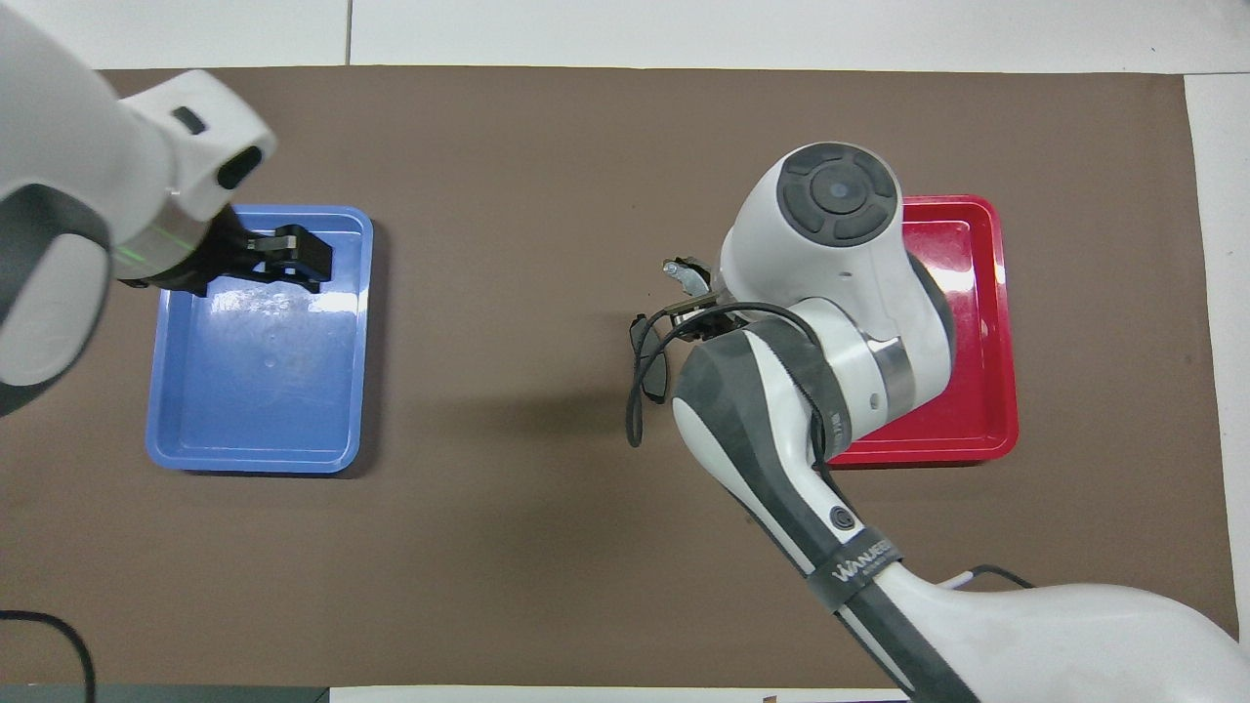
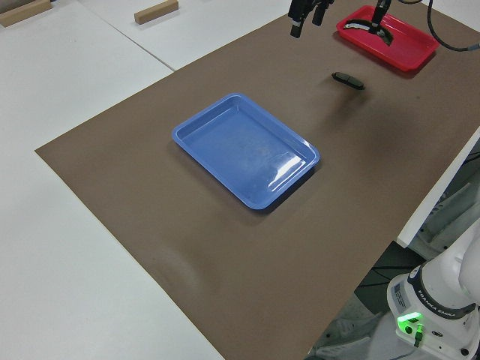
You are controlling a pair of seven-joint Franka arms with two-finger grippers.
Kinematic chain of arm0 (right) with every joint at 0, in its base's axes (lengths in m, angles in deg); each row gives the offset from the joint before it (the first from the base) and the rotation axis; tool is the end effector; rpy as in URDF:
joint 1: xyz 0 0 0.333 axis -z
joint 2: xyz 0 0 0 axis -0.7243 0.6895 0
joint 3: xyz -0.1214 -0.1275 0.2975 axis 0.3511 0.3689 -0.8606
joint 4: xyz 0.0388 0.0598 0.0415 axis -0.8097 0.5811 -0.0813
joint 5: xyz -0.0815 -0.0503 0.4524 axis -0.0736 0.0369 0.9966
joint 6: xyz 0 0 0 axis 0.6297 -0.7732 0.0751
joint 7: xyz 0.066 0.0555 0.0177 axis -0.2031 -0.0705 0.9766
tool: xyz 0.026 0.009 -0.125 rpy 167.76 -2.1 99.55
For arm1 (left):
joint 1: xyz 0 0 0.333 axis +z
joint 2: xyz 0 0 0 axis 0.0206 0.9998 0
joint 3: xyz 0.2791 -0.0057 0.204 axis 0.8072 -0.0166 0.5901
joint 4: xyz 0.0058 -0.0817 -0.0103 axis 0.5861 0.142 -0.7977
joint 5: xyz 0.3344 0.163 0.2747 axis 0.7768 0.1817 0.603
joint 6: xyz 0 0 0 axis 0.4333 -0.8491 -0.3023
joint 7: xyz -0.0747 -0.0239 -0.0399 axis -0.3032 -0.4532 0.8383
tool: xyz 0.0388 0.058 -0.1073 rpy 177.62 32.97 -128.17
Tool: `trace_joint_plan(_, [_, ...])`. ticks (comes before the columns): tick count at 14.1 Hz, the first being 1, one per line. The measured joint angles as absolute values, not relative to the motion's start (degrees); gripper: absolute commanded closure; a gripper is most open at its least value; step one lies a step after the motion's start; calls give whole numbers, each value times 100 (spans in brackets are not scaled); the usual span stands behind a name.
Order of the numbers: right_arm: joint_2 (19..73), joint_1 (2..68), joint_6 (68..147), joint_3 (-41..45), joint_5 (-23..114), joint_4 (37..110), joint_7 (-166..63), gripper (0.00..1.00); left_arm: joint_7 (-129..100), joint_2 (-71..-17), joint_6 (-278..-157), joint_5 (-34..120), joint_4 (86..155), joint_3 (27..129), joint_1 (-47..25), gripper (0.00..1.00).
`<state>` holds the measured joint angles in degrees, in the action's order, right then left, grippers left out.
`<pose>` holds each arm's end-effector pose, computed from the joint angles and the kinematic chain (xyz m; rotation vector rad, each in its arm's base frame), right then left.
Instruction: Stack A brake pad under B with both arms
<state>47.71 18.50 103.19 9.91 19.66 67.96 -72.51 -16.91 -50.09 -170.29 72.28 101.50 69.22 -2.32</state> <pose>0.6307 0.3321 0.3944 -3.0676 -0.3388 0.0791 0.6264 -0.1590 0.5948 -3.0704 0.0671 0.0426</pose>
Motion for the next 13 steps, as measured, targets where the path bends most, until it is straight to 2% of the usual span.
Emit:
trace_joint_plan(4, [5326,1414,10908,991,1997,6807,-7803,100,-2442,-5609,-17035,6973,10657,7166,249,0])
trace_joint_plan(13, [5477,1380,11393,1021,1997,7096,-7835,100,-2442,-5662,-17104,6938,10910,7119,236,1])
